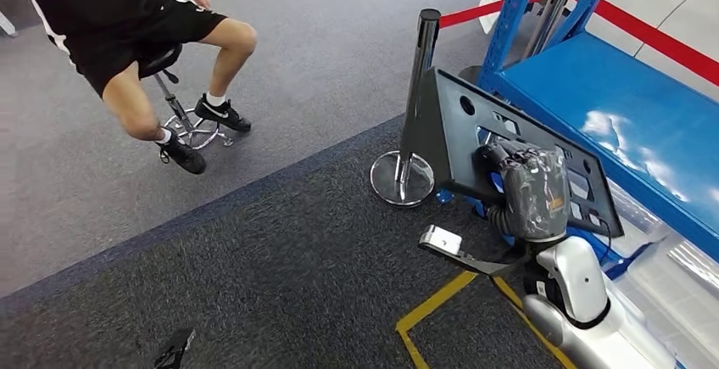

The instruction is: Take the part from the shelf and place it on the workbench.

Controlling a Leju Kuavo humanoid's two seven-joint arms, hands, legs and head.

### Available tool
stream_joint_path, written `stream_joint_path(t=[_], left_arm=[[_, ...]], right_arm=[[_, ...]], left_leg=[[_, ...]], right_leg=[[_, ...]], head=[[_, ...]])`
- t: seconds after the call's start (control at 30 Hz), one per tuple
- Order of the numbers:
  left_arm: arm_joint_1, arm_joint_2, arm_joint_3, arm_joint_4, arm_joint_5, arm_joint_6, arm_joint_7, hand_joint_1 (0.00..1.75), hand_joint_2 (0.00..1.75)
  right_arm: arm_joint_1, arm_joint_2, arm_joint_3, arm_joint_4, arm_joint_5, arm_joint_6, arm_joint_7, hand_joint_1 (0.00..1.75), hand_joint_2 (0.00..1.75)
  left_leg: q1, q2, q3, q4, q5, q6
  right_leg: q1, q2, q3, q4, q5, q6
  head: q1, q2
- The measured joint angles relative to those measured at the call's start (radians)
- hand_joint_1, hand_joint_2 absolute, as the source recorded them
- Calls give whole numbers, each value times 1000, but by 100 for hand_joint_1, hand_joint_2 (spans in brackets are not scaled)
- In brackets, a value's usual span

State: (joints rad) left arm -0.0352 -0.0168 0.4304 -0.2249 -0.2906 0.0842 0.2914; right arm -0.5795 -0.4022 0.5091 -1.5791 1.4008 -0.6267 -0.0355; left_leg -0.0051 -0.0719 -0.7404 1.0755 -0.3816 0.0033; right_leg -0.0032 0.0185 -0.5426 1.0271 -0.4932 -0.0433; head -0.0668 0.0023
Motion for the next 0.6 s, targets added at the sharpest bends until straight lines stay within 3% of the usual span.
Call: stream_joint_path(t=[0.07,0.1,0.13,0.17,0.23,0.27,0.3,0.33,0.4,0.43,0.47,0.5,0.57,0.6], left_arm=[[-2,3,0,1,0,0,1,0,175],[-3,5,0,1,0,0,0,0,175],[-3,5,0,1,0,0,0,0,175],[-3,5,0,1,-1,-1,0,0,175],[-5,6,0,1,-9,-5,-1,0,175],[-7,7,0,1,-17,-10,-3,0,175],[-10,8,0,1,-27,-16,-8,0,175],[-12,10,0,1,-36,-23,-14,0,175],[-10,17,0,2,-54,-39,-28,0,175],[-8,21,0,2,-62,-46,-34,0,175],[-7,24,0,2,-70,-54,-40,0,175],[-7,26,0,3,-79,-60,-45,0,175],[-9,27,-3,4,-97,-69,-56,0,175],[-9,28,-6,4,-109,-73,-60,0,175]], right_arm=[[1,-1,-2,-5,0,0,0,175,175],[2,-2,-2,-6,0,0,0,175,175],[3,-3,-3,-7,0,0,0,175,175],[4,-3,-3,-7,0,0,0,175,175],[4,-3,-4,-9,0,0,0,175,175],[3,-4,-4,-11,0,0,0,175,175],[1,-4,-5,-13,0,1,-1,175,175],[-1,-5,-6,-14,0,3,-2,175,175],[-5,-4,-7,-15,0,13,-6,175,175],[-6,-2,-7,-14,0,19,-8,175,175],[-6,-1,-7,-14,0,24,-9,175,175],[-6,-2,-7,-13,0,28,-9,175,175],[-5,-9,-7,-12,0,33,-8,175,175],[-3,-15,-7,-12,0,34,-6,175,175]], left_leg=[[9,47,-32,121,-100,-13],[17,57,-42,183,-129,-21],[24,62,-41,226,-133,-28],[32,66,-26,239,-118,-35],[43,87,62,162,-76,-45],[43,107,124,88,-80,-48],[38,124,173,21,-90,-43],[32,135,203,-29,-104,-35],[18,124,206,-65,-103,-10],[15,115,200,-71,-91,1],[13,105,194,-76,-79,12],[13,98,185,-79,-66,23],[11,77,159,-79,-42,37],[9,65,144,-78,-30,40]], right_leg=[[2,-28,-23,-1,22,-4],[2,-43,-37,-1,32,-1],[1,-57,-52,0,42,1],[0,-71,-67,1,52,5],[-2,-97,-93,5,70,15],[-2,-108,-102,8,77,21],[-3,-121,-108,10,84,28],[-4,-133,-111,10,91,35],[-11,-157,-113,6,107,51],[-17,-154,-114,7,107,59],[-22,-136,-120,18,92,64],[-24,-106,-131,47,58,67],[-23,-43,-165,163,-43,63],[-20,-29,-179,227,-81,60]], head=[[-3,0],[-3,0],[-3,0],[-3,0],[-4,0],[-4,0],[-3,0],[-3,0],[-3,0],[-4,0],[-5,0],[-4,0],[-3,0],[-2,0]])
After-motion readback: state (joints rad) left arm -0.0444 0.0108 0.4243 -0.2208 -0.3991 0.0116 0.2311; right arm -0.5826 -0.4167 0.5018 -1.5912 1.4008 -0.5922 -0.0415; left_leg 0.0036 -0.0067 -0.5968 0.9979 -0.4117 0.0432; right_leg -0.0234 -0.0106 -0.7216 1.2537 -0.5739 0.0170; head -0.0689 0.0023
